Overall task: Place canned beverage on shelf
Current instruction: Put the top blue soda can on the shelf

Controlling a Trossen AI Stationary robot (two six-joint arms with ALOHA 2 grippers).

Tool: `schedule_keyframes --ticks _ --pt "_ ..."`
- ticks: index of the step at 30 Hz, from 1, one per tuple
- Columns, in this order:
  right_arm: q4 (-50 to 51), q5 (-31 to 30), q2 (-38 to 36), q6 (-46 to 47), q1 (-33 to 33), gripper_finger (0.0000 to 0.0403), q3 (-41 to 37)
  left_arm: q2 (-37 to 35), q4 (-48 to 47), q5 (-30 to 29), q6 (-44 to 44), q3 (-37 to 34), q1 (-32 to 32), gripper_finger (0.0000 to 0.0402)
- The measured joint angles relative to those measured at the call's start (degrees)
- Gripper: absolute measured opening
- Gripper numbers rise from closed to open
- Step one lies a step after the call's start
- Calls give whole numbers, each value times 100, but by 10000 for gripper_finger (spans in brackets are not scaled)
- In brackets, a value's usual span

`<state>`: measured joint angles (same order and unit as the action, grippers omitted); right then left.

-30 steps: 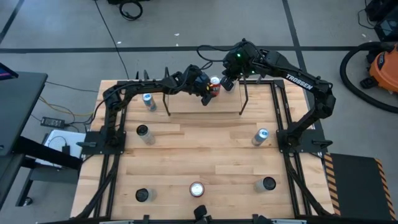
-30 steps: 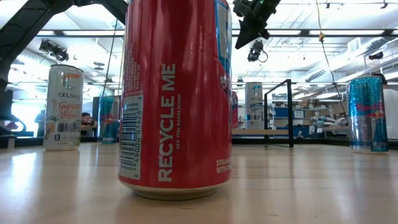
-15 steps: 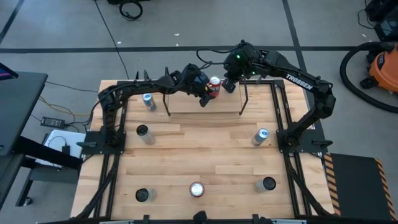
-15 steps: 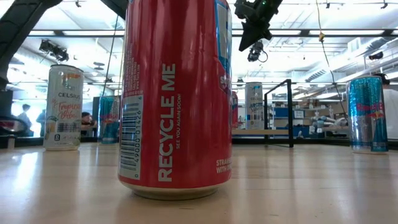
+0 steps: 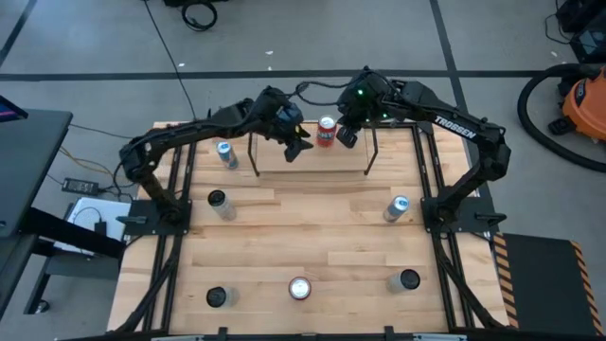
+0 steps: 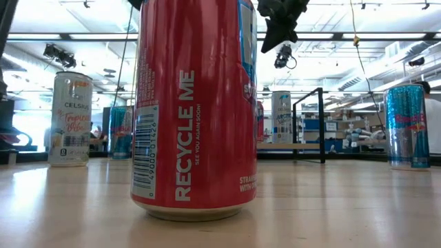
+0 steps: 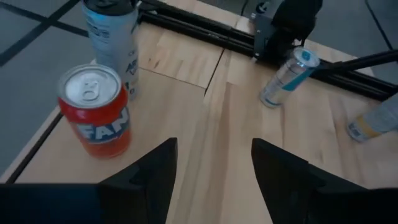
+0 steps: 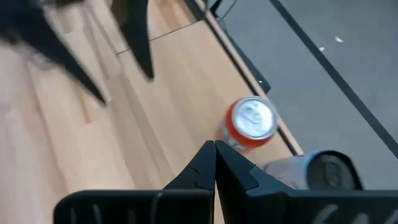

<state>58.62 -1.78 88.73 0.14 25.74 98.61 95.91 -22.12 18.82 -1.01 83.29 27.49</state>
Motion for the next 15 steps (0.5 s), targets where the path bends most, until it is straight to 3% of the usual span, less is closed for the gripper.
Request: schedule_keyframes --ticks 15 --pt "198 -11 1 -79 -783 74 0 -1379 -1759 -68 21 -2 -136 213"
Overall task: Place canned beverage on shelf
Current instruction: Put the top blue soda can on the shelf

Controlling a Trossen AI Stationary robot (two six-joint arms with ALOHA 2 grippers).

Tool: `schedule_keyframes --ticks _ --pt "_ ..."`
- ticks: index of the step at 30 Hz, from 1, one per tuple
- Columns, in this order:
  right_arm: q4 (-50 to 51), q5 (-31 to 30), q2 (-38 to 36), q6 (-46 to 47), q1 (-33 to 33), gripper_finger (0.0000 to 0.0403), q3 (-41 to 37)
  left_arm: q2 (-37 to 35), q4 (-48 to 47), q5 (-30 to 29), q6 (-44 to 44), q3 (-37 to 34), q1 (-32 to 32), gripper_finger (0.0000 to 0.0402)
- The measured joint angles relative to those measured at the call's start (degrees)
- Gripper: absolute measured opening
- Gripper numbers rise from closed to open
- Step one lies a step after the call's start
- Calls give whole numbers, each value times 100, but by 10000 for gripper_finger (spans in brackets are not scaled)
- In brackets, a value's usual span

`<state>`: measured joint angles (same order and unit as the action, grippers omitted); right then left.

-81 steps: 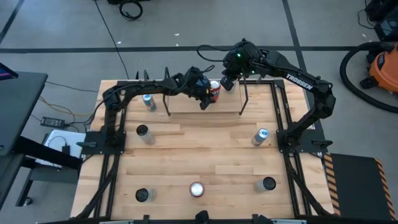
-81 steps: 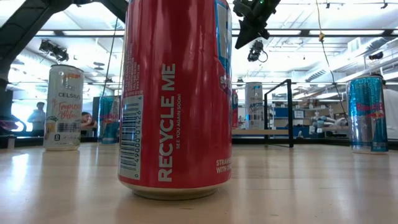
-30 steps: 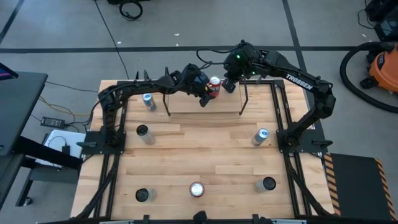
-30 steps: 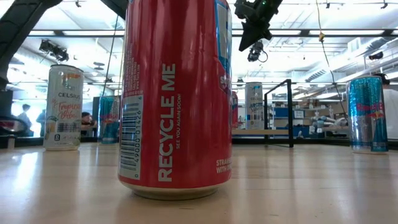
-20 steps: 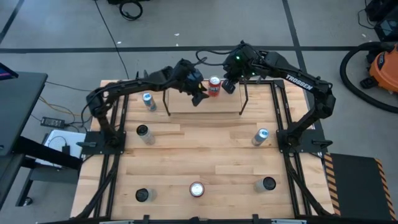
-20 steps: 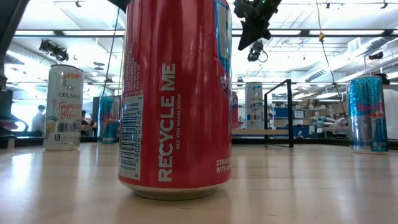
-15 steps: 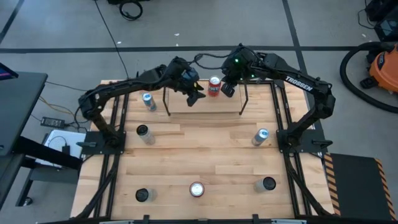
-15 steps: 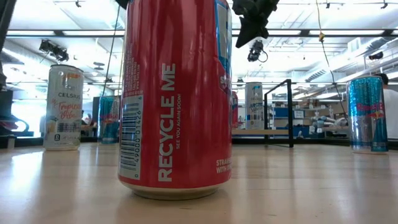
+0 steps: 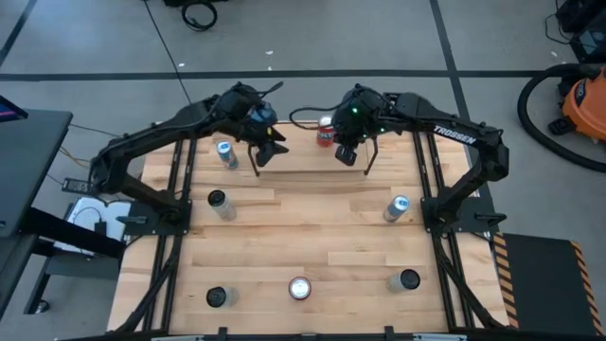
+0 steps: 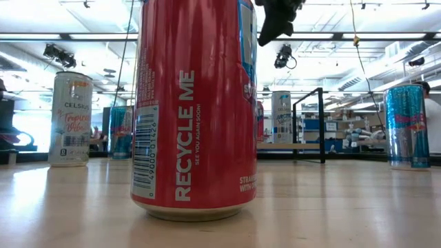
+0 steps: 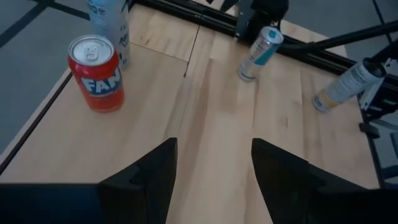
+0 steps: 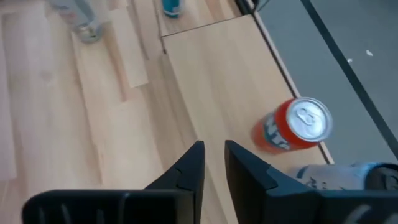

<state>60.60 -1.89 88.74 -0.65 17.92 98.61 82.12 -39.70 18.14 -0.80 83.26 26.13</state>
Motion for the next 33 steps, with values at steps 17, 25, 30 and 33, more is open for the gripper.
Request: schedule_keyframes --ticks 17,25,30,33 --pt "66 -315 3 382 -1315 125 -565 -242 -1180 -562 1 0 -914 213" --pt "-179 -467 5 1121 -1836 127 -1327 -391 -1586 -917 -31 -5 -1578 213" --pt "-843 -455 8 1394 -2082 127 -1858 -589 -1798 -1379 -300 -45 -1956 213" --pt "-948 -457 8 1562 -2210 126 -2050 -818 -1912 -1497 -457 -255 -2160 213"
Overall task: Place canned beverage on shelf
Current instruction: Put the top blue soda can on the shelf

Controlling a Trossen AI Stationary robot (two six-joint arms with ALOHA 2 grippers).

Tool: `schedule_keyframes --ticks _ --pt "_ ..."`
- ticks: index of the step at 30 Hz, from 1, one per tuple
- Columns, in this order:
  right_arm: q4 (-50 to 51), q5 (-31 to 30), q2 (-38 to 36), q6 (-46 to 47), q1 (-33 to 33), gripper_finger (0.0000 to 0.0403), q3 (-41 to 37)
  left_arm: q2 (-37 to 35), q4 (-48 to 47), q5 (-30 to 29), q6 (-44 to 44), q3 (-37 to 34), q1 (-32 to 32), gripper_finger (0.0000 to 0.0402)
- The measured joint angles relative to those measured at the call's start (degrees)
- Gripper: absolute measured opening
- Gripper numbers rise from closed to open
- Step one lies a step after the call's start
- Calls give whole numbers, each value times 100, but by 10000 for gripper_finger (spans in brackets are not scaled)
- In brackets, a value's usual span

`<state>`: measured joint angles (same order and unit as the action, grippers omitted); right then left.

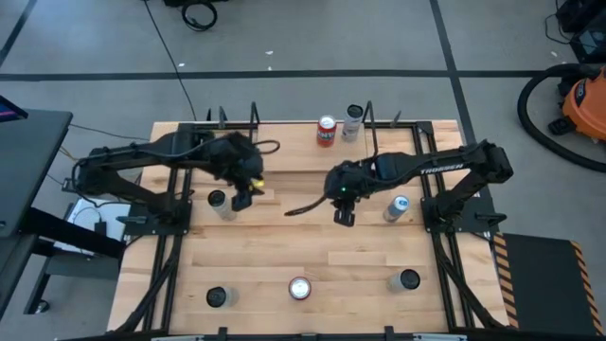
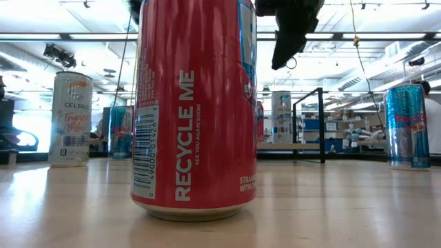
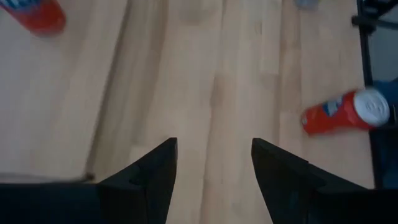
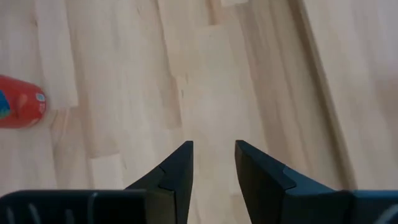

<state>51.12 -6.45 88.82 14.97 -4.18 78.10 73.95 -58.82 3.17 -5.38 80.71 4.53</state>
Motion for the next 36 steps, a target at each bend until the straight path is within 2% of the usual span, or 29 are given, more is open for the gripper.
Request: schedule_keyframes --ticks 7,15,20,36 --pt "-57 -224 -2 399 -368 126 -142 -741 185 -215 -401 -1000 -290 213" --pt "-250 -978 -2 448 -786 126 -142 -1668 796 -220 -631 -2230 -308 213" --pt "-315 -1344 -2 501 -975 126 -142 -2185 1415 -238 -424 -2750 -298 213" --pt "-638 -1343 -4 440 -1109 126 -142 -2375 2516 -253 -301 -2897 -268 213"
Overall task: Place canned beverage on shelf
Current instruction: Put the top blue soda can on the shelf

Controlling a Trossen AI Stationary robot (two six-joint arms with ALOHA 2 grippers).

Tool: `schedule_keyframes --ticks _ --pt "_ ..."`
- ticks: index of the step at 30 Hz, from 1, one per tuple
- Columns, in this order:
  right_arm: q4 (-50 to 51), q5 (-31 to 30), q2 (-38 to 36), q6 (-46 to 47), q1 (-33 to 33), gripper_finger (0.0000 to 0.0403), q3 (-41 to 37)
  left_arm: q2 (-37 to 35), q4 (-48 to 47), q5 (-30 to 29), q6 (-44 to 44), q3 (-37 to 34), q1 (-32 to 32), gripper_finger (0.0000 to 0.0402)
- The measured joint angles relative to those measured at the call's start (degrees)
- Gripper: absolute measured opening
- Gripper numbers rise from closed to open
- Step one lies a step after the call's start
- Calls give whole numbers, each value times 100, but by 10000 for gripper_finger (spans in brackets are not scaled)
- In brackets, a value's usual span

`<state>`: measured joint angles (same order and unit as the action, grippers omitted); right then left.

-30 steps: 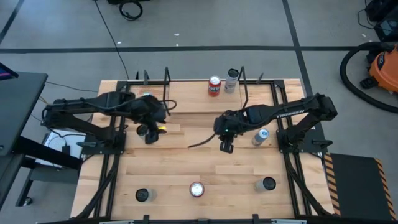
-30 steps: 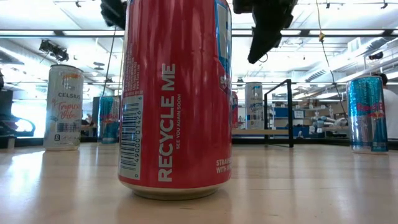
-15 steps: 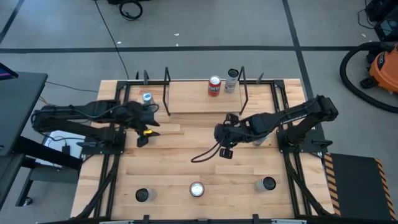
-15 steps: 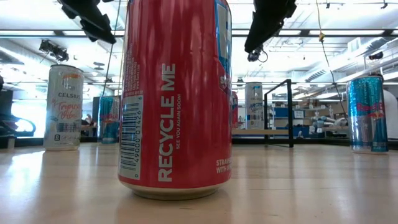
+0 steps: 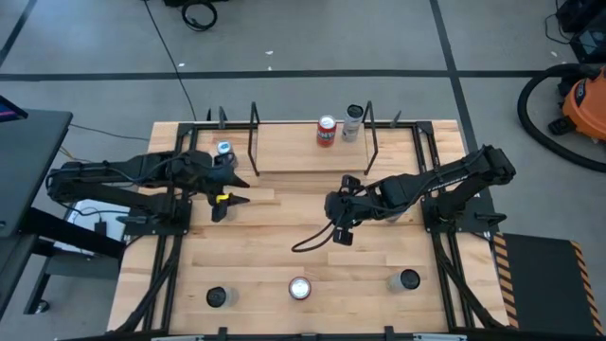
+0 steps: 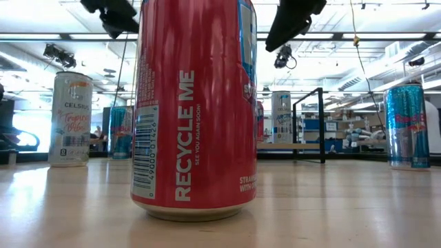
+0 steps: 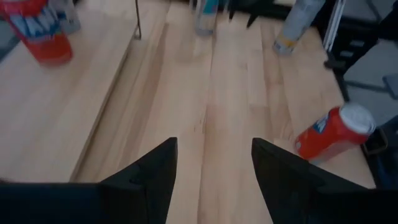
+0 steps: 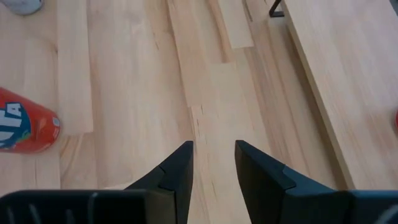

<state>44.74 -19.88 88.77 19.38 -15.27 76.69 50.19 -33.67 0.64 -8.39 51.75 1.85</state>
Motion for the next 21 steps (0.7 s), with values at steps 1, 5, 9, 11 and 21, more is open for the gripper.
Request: schedule_keyframes --ticks 1,5,9,11,21 --pt "-4 0 0 0 -1 126 1 0 113 3 1 0 0 213" --pt "-12 5 0 0 -15 126 2 2 408 3 1 0 0 213" --pt "-14 28 0 0 -15 126 0 2 607 3 5 0 0 213" --pt "-12 31 0 -3 -15 126 1 2 661 3 6 0 0 213" --pt "-12 43 0 -153 -15 126 2 4 623 -21 30 0 66 213"
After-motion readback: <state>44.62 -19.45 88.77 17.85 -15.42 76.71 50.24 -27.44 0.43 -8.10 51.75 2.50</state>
